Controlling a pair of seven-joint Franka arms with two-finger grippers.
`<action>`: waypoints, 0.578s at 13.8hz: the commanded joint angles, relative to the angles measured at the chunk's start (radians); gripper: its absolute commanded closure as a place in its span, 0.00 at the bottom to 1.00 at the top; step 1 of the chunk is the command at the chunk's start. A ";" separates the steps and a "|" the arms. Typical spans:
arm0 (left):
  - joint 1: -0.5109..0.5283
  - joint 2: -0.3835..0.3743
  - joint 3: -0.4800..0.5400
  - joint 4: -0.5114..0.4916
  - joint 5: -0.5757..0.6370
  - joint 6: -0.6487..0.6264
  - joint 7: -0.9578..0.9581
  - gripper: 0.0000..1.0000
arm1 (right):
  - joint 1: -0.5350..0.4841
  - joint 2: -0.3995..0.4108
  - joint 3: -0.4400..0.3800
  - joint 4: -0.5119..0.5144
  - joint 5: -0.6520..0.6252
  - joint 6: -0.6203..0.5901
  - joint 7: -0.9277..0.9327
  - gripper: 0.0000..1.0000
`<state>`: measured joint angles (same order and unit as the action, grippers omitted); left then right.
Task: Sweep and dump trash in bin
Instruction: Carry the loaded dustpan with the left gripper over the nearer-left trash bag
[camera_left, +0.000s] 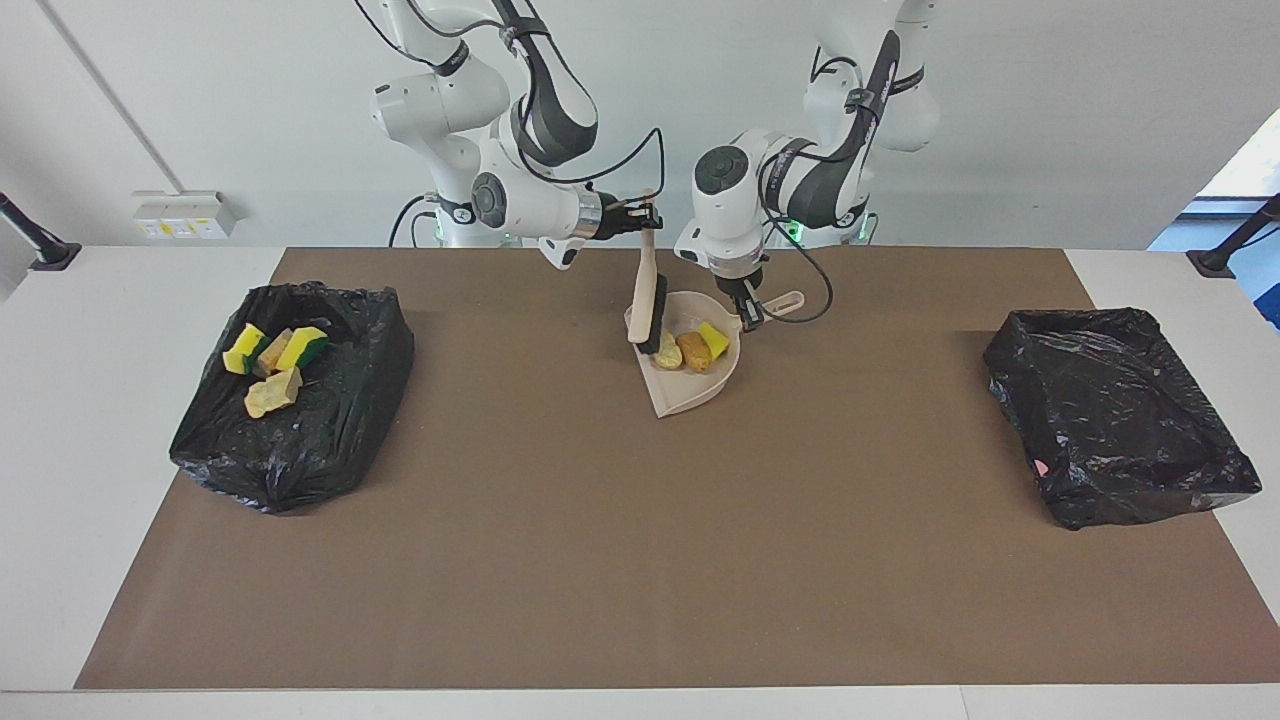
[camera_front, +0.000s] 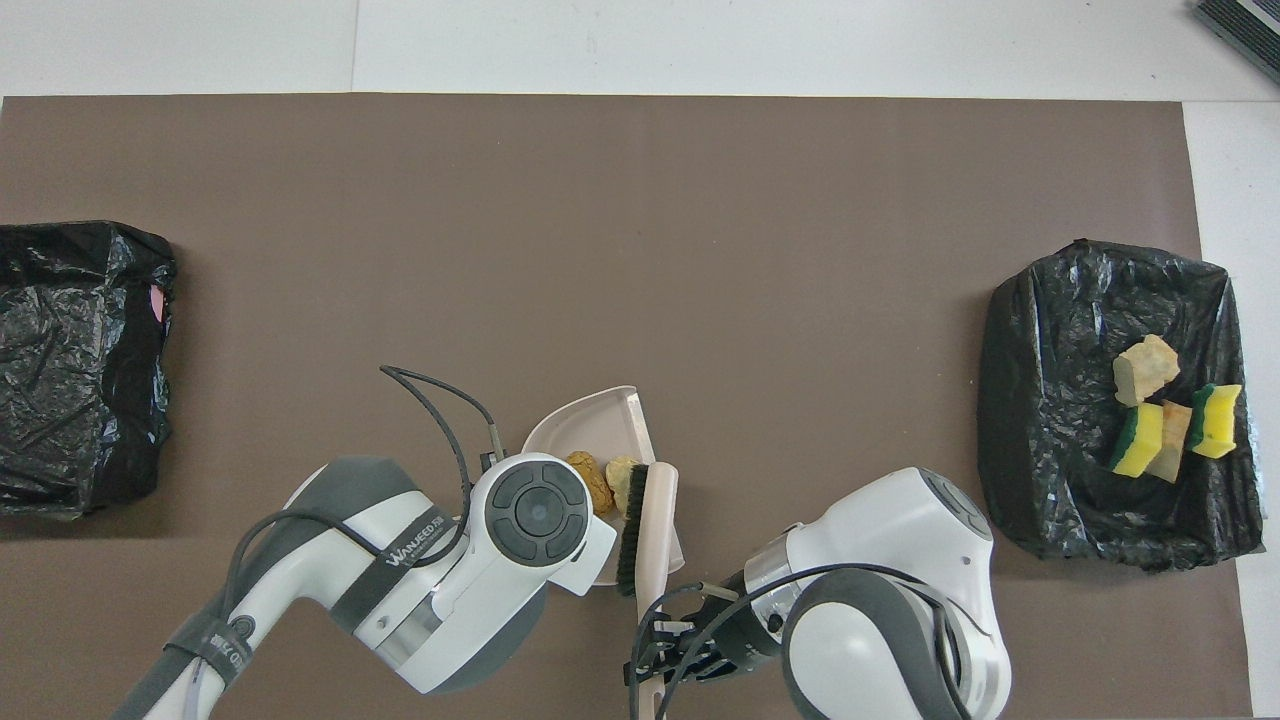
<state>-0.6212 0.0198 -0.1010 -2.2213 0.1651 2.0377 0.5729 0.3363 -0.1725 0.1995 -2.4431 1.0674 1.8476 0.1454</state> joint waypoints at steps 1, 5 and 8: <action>0.021 -0.015 0.003 -0.041 -0.010 0.056 0.051 1.00 | -0.016 -0.056 -0.006 0.027 0.028 -0.063 0.048 1.00; 0.081 -0.005 0.003 -0.035 -0.022 0.053 0.218 1.00 | -0.066 -0.108 -0.018 0.084 -0.139 -0.191 0.086 1.00; 0.103 -0.011 0.007 -0.001 -0.036 0.030 0.289 1.00 | -0.086 -0.125 -0.017 0.159 -0.422 -0.238 0.124 1.00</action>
<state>-0.5482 0.0168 -0.0969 -2.2274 0.1353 2.0603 0.8156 0.2669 -0.2814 0.1743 -2.3322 0.7837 1.6479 0.2257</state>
